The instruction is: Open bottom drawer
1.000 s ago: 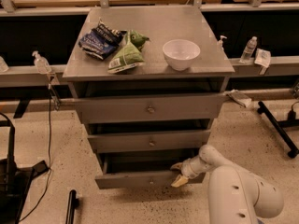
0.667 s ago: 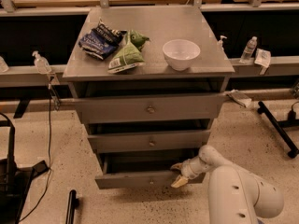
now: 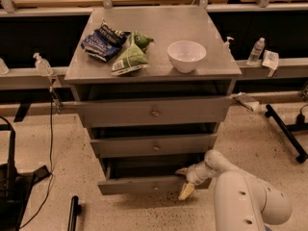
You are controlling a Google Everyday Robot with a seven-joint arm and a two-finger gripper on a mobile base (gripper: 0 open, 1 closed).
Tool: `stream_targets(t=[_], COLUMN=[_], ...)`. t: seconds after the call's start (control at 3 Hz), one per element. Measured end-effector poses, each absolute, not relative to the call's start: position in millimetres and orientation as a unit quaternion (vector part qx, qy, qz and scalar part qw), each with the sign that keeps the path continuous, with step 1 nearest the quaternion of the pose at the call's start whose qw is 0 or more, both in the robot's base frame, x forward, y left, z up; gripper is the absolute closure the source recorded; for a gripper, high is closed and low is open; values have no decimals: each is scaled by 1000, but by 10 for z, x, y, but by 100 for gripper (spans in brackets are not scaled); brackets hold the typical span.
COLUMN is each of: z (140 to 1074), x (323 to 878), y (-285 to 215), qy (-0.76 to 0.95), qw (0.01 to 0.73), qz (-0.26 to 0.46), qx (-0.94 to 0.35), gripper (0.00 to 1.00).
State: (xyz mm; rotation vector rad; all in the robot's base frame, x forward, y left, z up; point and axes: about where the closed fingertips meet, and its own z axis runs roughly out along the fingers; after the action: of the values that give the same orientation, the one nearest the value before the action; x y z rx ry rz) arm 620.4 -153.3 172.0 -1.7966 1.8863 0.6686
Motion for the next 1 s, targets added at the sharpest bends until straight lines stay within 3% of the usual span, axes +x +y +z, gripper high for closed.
stream_targets(t=[0.33,1.0], z=[1726,1766], x=[6204,6165], y=[-1533,-1512], qy=[684,675], qw=[224,232], qz=[242,256], qx=[-651,-652], gripper=[0,0])
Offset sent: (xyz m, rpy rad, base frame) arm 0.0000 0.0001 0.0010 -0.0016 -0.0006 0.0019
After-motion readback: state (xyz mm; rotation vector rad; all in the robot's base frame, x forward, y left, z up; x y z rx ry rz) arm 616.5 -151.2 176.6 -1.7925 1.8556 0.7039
